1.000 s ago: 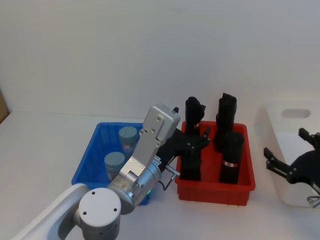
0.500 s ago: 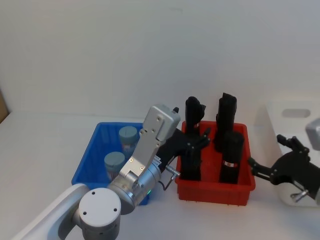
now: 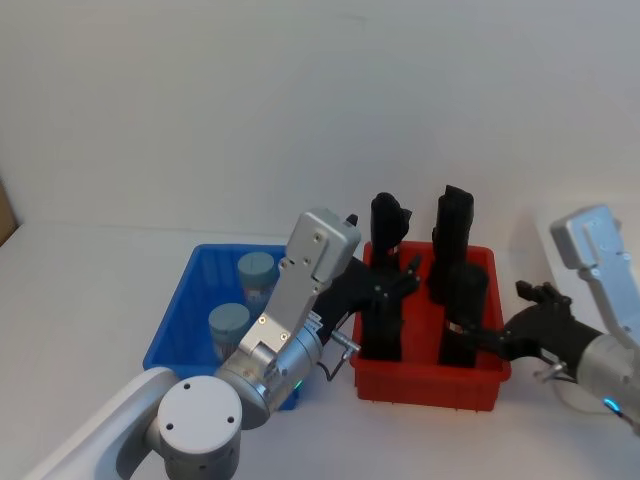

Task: Pick the cotton swabs from the blue box and place them into the white box.

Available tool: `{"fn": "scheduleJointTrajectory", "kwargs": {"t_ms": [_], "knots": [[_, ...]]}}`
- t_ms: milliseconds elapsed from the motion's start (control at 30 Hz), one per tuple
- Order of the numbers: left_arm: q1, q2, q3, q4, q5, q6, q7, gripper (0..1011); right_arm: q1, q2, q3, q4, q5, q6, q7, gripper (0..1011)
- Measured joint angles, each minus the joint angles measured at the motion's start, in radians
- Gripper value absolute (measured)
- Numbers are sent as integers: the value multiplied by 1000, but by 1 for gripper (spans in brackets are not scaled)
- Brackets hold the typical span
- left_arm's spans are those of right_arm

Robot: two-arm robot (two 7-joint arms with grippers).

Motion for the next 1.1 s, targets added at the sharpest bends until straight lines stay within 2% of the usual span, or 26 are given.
{"fn": "scheduleJointTrajectory", "kwargs": {"t_ms": [433,1100], "knots": [[0,0,0,0,0,0,0,1003,71,-75,-27,114,19,34,-43,1002],[0,0,0,0,0,0,0,1003,106,-114,-47,178,5,25,-84,1002]]}}
